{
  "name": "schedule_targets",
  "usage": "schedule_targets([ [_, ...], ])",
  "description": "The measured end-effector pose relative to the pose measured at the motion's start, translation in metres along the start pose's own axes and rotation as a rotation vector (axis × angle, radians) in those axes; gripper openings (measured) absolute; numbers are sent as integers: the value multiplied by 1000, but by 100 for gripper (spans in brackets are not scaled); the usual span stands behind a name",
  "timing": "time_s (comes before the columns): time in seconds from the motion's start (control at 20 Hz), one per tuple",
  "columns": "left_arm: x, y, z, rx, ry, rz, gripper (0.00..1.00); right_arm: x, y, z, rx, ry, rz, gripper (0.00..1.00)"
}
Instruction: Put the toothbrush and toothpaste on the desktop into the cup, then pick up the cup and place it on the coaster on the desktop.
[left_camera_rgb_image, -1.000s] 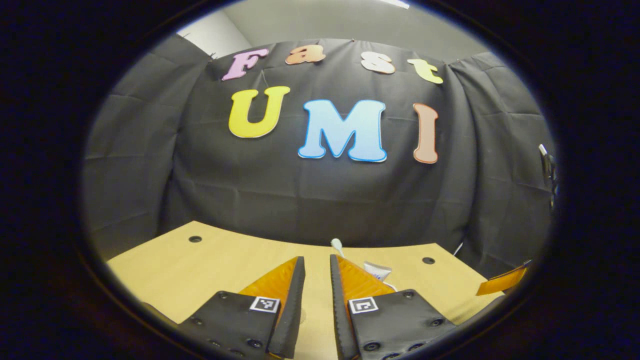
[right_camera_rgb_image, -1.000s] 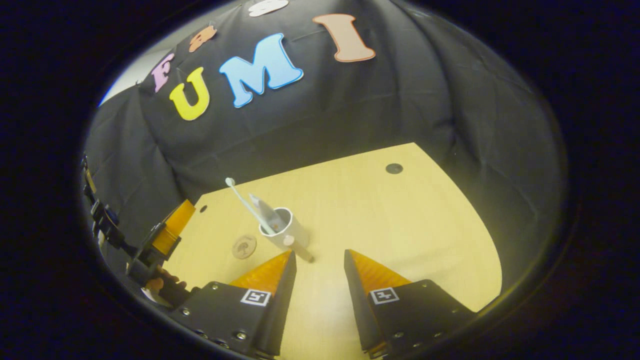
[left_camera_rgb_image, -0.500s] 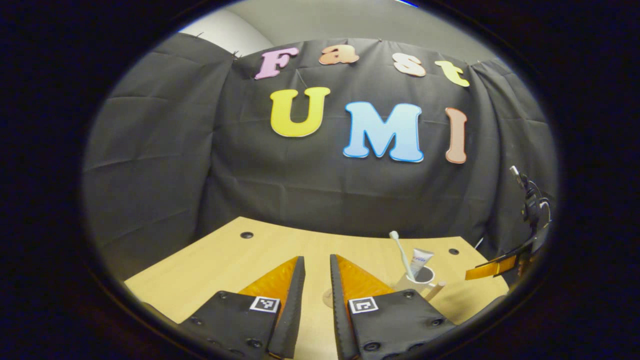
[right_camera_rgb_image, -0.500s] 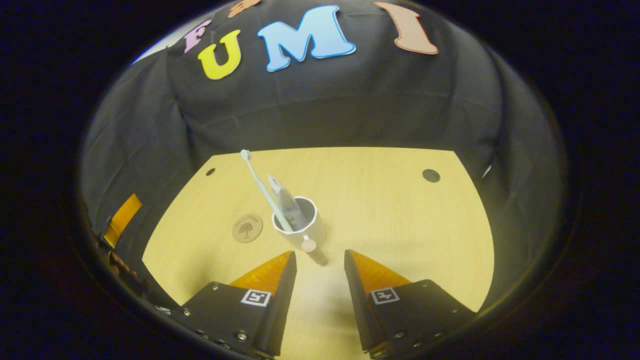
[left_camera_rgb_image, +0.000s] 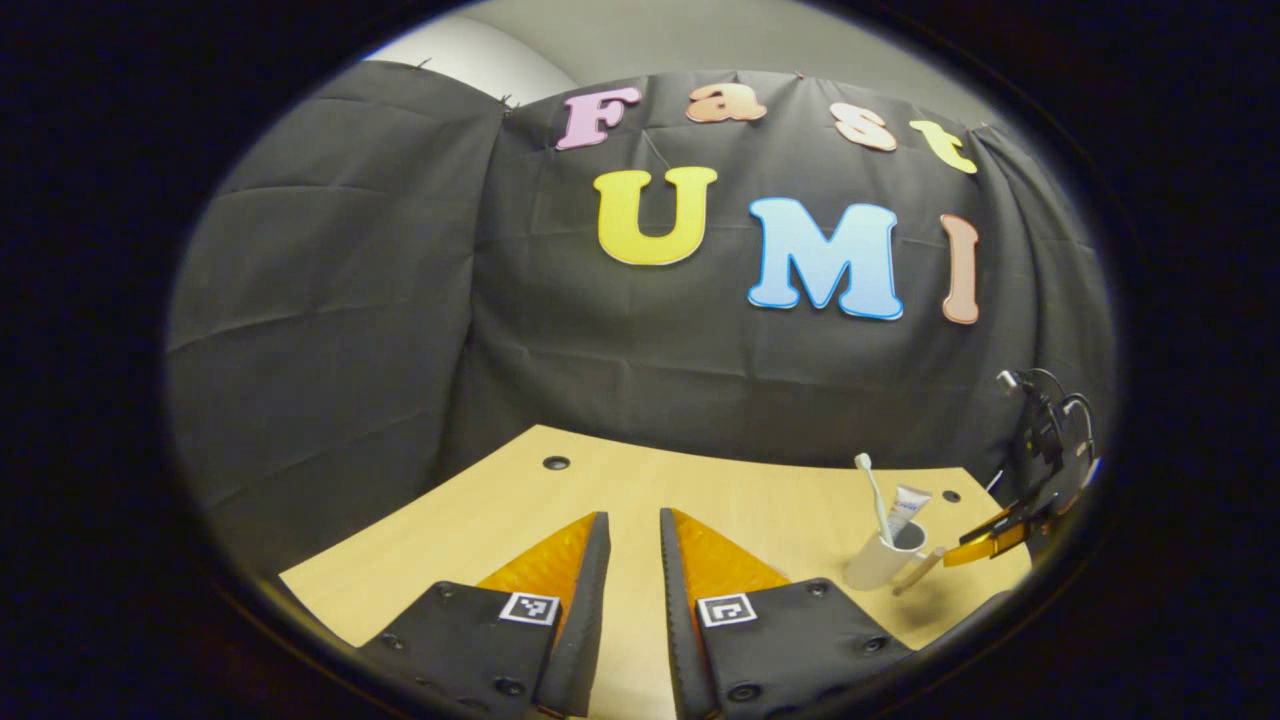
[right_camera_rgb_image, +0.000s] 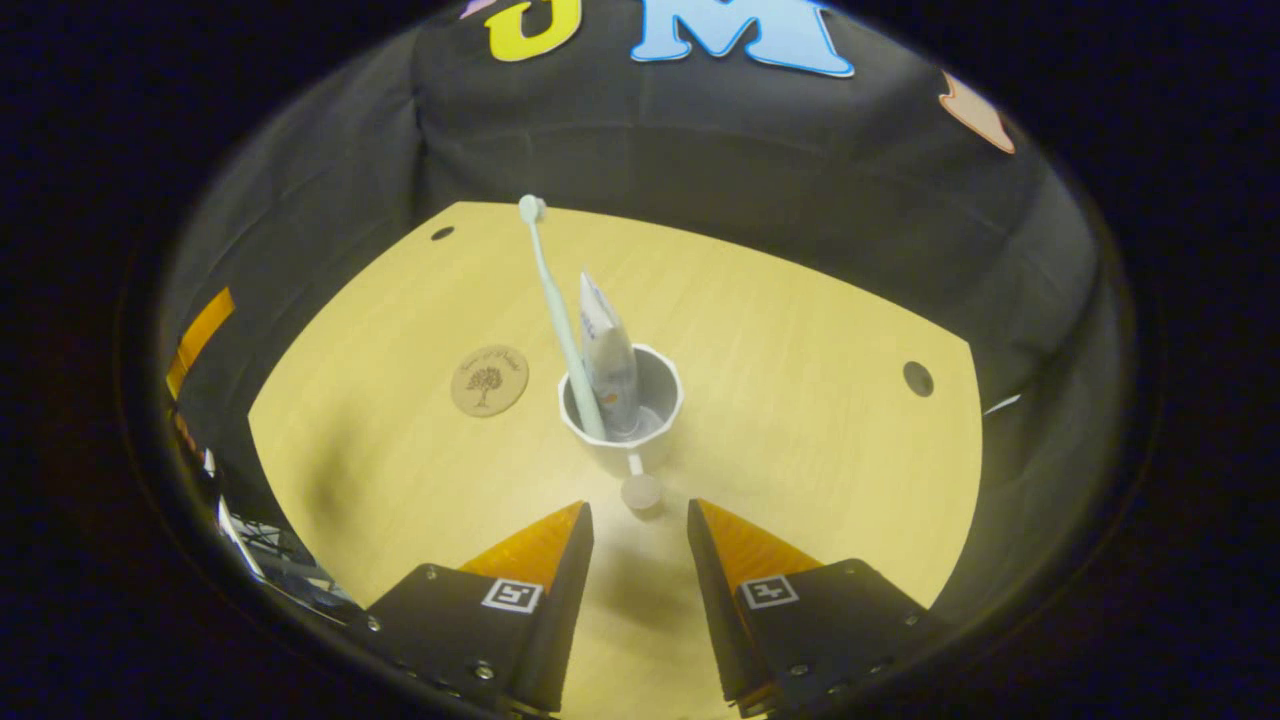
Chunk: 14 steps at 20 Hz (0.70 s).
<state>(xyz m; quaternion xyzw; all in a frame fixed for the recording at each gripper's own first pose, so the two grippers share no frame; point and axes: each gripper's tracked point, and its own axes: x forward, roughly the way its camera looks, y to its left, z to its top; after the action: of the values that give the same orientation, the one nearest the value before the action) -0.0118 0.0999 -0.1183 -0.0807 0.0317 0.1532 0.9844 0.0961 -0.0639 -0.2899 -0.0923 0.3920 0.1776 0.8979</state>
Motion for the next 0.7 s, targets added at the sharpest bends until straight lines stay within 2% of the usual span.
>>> schedule_targets([
  [0.25,-3,12,-9,-8,36,23,28,28,-3,2,-56,74,-4,57],
  [0.35,-7,23,-15,-14,51,42,28,33,-4,1,-62,112,16,57],
  [0.4,-8,28,-17,-17,58,54,36,40,-4,2,-66,123,20,57],
  [0.6,-12,44,-28,-34,93,104,36,51,-1,4,-65,162,43,57],
  [0.65,-14,45,-30,-37,100,115,28,61,0,0,-67,170,48,55],
  [0.7,-17,47,-32,-39,108,124,36,65,1,-1,-69,177,50,56],
])
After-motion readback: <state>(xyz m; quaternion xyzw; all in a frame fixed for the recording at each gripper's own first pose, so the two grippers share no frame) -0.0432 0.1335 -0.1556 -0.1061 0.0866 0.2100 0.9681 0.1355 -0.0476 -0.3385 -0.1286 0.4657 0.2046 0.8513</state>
